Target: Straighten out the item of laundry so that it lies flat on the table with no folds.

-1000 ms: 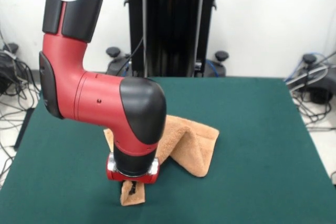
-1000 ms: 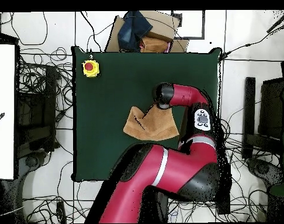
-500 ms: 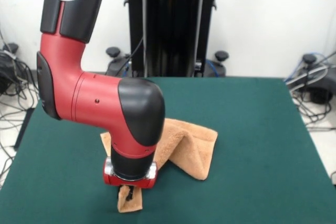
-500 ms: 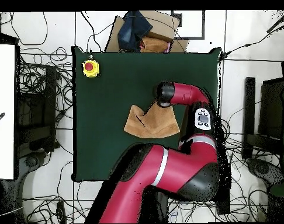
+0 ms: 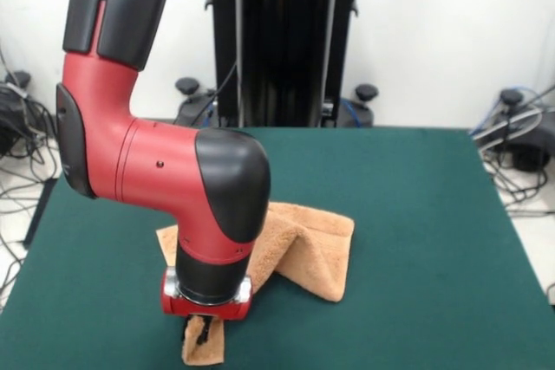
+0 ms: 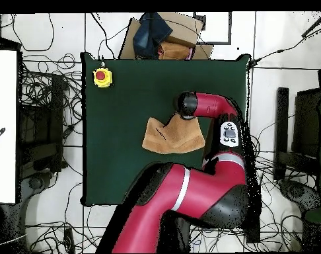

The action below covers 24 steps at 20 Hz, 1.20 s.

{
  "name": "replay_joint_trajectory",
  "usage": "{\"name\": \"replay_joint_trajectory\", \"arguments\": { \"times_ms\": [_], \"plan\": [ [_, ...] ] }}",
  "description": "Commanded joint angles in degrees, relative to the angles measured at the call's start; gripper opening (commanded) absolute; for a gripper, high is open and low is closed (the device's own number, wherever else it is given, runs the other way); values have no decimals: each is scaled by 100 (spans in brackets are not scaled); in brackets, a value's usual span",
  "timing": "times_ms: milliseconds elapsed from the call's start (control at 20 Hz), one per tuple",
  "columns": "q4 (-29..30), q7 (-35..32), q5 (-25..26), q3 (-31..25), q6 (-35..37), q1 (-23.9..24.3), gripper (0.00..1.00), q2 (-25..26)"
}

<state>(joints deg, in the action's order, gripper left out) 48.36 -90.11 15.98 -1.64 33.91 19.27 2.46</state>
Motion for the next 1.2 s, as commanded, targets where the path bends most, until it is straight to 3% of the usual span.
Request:
{"name": "replay_joint_trajectory", "arguments": {
  "times_ms": [50,1200],
  "plan": [
    [49,663,401,-565,-472,83,0,58],
    [127,694,609,-625,-565,146,0,-1]
  ]
}}
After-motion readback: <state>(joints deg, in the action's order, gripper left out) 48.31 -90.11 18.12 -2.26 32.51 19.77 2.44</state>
